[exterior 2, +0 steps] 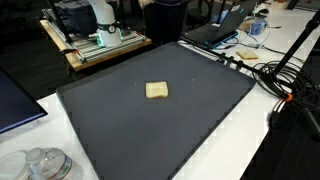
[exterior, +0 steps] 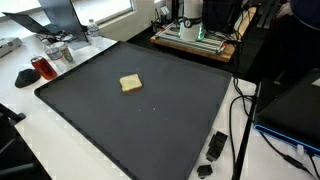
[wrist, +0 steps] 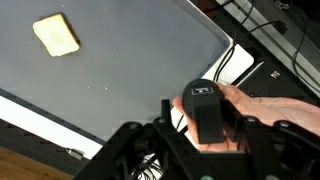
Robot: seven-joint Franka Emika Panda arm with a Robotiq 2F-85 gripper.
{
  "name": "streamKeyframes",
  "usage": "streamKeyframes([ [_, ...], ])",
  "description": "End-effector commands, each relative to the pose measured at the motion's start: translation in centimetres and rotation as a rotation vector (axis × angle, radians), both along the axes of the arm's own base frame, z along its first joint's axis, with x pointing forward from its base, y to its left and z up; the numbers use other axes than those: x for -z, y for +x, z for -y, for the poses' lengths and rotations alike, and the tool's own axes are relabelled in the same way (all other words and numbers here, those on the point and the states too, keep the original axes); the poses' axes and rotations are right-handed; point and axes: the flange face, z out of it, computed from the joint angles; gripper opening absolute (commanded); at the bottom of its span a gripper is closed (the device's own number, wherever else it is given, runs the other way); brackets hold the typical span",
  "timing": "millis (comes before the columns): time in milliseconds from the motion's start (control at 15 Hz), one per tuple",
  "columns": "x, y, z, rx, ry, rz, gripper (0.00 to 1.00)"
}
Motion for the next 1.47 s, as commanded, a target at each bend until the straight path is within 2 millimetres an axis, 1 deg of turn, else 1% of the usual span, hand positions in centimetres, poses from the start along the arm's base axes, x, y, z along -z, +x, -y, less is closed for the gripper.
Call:
streamKeyframes([
  [0, -0.1, -0.2, 0.4, -0.034, 0.031, -0.003, 0.27],
  [267, -0.2, -0.1, 0.1, -0.040, 0.030, -0.004, 0.10],
  [333, -0.2, -0.1, 0.2, -0.040, 0.029, -0.004, 0.12],
  [467, -0.2, -0.1, 0.1, -0.043, 0.027, -0.006, 0.09],
  [800, 0.0, -0.1, 0.3, -0.039, 0.010, -0.027, 0.08],
  [1000, 0.1, 0.4, 1.0, -0.022, -0.003, -0.075, 0.08],
  [1133, -0.4, 2.1, 1.3, 0.015, -0.009, -0.106, 0.08],
  [1400, -1.6, 7.3, 2.8, 0.121, -0.017, -0.152, 0.07],
])
